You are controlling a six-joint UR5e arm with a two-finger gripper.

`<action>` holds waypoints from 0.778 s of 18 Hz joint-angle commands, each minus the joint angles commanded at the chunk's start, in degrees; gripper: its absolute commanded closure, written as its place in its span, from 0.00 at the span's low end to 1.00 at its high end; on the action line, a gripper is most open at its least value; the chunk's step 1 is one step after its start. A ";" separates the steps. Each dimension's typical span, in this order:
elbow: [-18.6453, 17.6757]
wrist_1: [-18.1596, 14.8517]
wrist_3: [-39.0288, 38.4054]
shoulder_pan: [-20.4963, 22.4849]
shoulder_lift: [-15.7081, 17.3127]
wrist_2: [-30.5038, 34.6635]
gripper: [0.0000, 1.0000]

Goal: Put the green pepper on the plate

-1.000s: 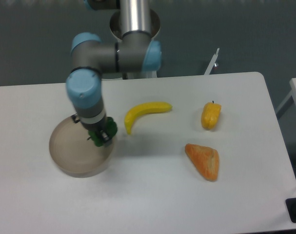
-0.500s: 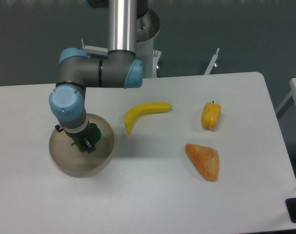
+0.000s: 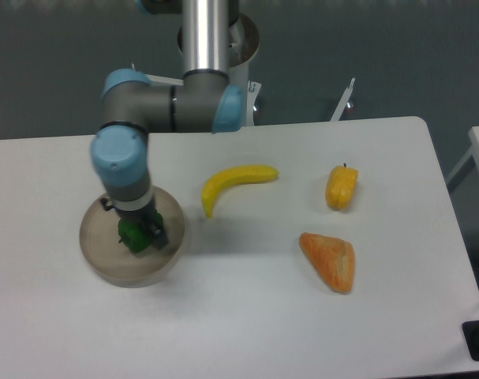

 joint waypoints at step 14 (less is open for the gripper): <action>-3.59 -0.79 28.80 20.66 4.39 4.75 0.00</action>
